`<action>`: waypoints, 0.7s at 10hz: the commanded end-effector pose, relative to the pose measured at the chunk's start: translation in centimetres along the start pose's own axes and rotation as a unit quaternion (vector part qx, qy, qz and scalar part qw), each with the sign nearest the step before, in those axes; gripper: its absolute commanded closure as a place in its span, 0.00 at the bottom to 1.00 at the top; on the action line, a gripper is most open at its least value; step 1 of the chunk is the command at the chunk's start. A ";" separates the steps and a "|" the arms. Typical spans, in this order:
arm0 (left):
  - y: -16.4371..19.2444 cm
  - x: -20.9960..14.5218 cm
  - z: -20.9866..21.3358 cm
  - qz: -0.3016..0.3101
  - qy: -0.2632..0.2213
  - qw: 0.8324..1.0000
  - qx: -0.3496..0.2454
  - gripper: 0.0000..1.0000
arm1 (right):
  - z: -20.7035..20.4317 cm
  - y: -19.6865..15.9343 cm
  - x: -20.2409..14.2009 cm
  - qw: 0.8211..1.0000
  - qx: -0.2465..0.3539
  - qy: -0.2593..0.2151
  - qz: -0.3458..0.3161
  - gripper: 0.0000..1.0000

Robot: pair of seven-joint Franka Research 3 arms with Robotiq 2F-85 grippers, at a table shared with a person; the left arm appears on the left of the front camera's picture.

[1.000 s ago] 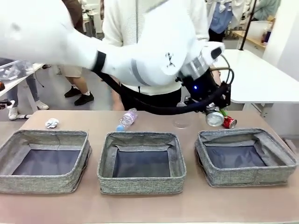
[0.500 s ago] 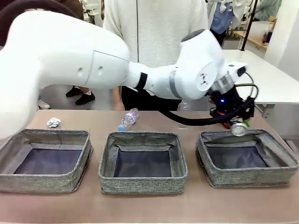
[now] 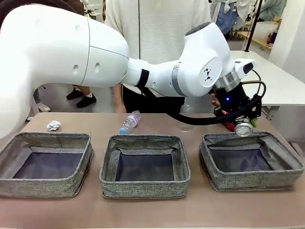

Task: Sort the waste into the appropriate baskets.
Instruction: Place the picked waste into the Fabric basket indicated by the person.

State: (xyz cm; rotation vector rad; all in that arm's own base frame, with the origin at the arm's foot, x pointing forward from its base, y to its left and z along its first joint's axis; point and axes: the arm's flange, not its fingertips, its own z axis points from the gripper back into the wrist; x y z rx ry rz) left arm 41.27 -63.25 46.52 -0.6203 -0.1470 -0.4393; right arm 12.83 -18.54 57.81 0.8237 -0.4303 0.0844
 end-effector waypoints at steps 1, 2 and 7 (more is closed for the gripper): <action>-0.1 0.0 0.5 -0.007 0.008 1.000 -0.002 0.00 | 0.0 0.1 -0.5 1.000 0.008 -0.002 0.012 0.00; 0.1 0.0 0.4 -0.005 0.010 1.000 -0.002 0.00 | 0.0 0.1 -0.5 1.000 0.008 -0.002 0.012 0.00; 0.7 -0.2 2.9 -0.028 0.003 1.000 0.003 0.00 | 0.0 0.0 0.0 1.000 0.000 0.000 0.000 0.00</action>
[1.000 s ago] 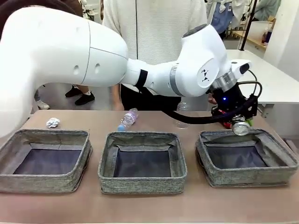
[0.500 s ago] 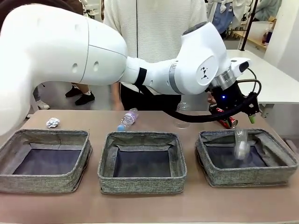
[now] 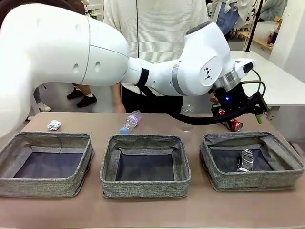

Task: Sort the waste into the appropriate baskets.
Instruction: Place the picked waste into the Fabric basket indicated by the person.

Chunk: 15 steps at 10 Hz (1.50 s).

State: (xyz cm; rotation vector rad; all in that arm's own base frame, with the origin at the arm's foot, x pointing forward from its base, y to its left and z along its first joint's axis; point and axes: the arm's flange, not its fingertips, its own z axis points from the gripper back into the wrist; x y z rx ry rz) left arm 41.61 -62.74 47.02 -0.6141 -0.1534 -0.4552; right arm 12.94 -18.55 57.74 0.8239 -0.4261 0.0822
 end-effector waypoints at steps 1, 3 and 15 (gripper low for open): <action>1.2 -1.4 5.9 -0.045 0.025 0.999 0.010 0.00 | -0.3 0.0 0.2 1.000 0.006 0.002 -0.002 0.00; 6.0 -4.9 17.2 -0.028 0.077 0.996 0.038 0.00 | -1.8 0.9 2.7 0.999 0.047 -0.018 0.007 0.00; 40.0 -37.7 42.9 0.225 -0.165 0.887 -0.368 0.00 | -11.3 -0.7 11.5 0.968 0.240 -0.002 -0.075 0.00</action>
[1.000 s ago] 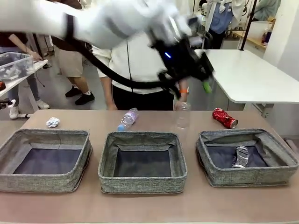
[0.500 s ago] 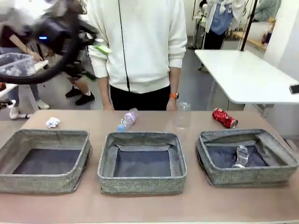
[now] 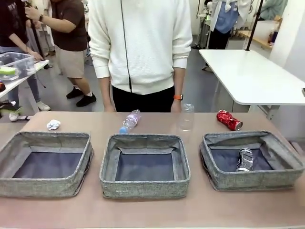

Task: Sort the waste into the appropriate baskets.
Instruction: Place the picked waste into the Fabric basket indicated by the person, then pick up the waste item pointed out by the person.

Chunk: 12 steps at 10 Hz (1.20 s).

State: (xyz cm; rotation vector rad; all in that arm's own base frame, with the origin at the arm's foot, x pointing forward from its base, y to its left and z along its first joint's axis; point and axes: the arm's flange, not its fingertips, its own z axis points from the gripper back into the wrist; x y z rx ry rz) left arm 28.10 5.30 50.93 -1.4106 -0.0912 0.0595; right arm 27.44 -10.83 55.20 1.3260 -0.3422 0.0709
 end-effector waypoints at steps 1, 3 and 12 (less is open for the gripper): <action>1.4 -3.1 -0.1 0.012 -0.018 1.000 -0.012 0.00 | -1.0 0.7 0.1 1.000 0.003 0.013 0.012 0.00; 0.0 0.0 0.0 0.000 0.000 1.000 0.000 0.00 | -1.0 0.7 0.1 1.000 0.003 0.013 0.012 0.00; 0.0 0.0 0.0 0.000 0.000 1.000 0.000 0.00 | -1.0 0.7 0.1 1.000 0.003 0.013 0.012 0.00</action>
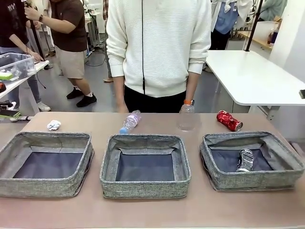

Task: Sort the waste into the appropriate baskets.
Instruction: Pick up the waste item pointed out by the person.

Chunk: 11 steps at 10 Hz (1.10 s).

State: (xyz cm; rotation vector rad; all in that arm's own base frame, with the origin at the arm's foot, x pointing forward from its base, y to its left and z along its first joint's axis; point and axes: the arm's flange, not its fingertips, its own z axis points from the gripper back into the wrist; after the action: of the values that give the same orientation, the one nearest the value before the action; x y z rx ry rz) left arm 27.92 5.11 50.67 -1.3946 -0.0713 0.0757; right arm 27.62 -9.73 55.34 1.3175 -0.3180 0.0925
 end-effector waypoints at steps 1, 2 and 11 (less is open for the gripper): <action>-0.2 0.2 0.2 -0.011 -0.002 1.000 -0.009 0.00 | 0.1 0.3 0.1 1.000 0.005 -0.002 0.011 0.00; -0.2 0.2 0.2 -0.011 -0.002 1.000 -0.009 0.00 | 0.1 0.3 0.1 1.000 0.005 -0.002 0.011 0.00; -0.2 0.2 0.2 -0.011 -0.002 1.000 -0.009 0.00 | 0.1 0.3 0.1 1.000 0.005 -0.002 0.011 0.00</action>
State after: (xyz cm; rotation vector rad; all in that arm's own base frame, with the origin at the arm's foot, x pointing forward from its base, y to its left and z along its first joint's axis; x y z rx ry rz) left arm 27.93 5.11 50.69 -1.3945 -0.0718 0.0754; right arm 27.61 -9.73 55.34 1.3175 -0.3181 0.0924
